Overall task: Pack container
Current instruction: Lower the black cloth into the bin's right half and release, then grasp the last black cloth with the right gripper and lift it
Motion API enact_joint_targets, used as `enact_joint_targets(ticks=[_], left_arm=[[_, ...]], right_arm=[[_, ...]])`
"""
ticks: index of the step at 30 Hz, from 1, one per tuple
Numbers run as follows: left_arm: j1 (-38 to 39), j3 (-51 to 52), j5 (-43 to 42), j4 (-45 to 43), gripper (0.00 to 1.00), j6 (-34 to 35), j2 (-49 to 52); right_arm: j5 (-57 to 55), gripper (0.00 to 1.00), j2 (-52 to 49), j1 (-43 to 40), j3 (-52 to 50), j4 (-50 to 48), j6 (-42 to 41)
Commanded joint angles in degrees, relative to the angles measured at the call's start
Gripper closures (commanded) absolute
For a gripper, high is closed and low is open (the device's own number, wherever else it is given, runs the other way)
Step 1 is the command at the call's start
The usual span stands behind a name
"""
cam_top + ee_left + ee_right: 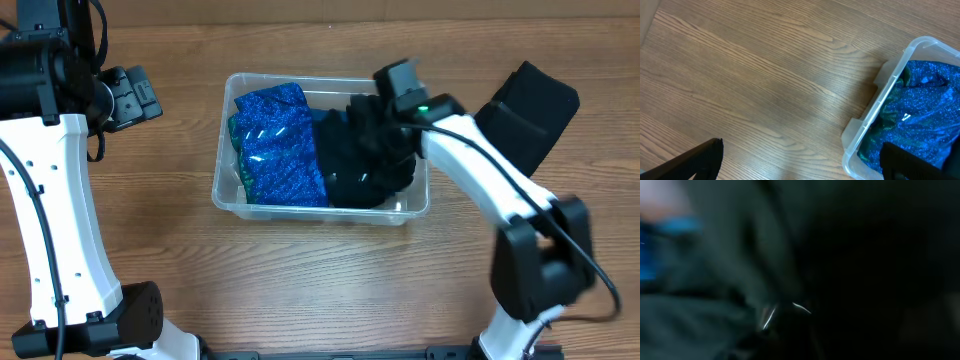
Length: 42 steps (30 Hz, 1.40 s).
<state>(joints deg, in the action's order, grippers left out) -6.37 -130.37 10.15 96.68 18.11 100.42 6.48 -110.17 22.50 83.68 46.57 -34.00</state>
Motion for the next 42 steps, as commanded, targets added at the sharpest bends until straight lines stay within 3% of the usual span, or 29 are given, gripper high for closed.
enact_joint_targets(ticks=[1,4,6,8,13,19,23,30,34,36,39,42], left_arm=[[0.02,0.17,0.52,0.11,0.00,0.76,0.07],[0.02,0.17,0.52,0.09,0.00,0.76,0.07],[0.02,0.17,0.55,0.11,0.00,0.76,0.07],[0.02,0.17,0.52,0.11,0.00,0.76,0.07],[0.02,0.17,0.52,0.11,0.00,0.76,0.07],[0.02,0.17,0.55,0.11,0.00,0.76,0.07],[0.02,0.17,0.52,0.09,0.00,0.76,0.07],[0.02,0.17,0.52,0.09,0.00,0.76,0.07],[0.02,0.17,0.55,0.11,0.00,0.76,0.07],[0.02,0.17,0.52,0.09,0.00,0.76,0.07],[0.02,0.17,0.52,0.11,0.00,0.76,0.07],[0.02,0.17,0.52,0.11,0.00,0.76,0.07]], right_arm=[[4.09,0.70,3.06,0.15,1.09,1.20,4.52],[2.14,0.49,9.35,-0.50,5.46,3.10,10.32],[-3.54,0.19,16.46,-2.34,8.92,3.72,11.34],[-7.13,0.08,22.21,-7.21,9.53,3.56,11.34],[-5.95,0.00,24.11,-26.60,9.18,7.85,10.69],[0.02,0.00,11.19,-46.90,8.50,8.90,10.43],[5.92,0.00,-0.46,-51.28,8.52,5.90,14.01],[12.26,0.00,-12.04,-50.62,8.52,-2.60,15.43],[9.94,0.09,-15.67,-50.64,8.52,-3.26,14.93],[10.32,0.20,-17.05,-50.64,8.52,-3.23,14.93],[10.93,0.64,-17.22,-49.92,8.66,-3.21,14.99],[17.27,0.88,-13.62,-49.22,8.70,-2.12,14.97]])
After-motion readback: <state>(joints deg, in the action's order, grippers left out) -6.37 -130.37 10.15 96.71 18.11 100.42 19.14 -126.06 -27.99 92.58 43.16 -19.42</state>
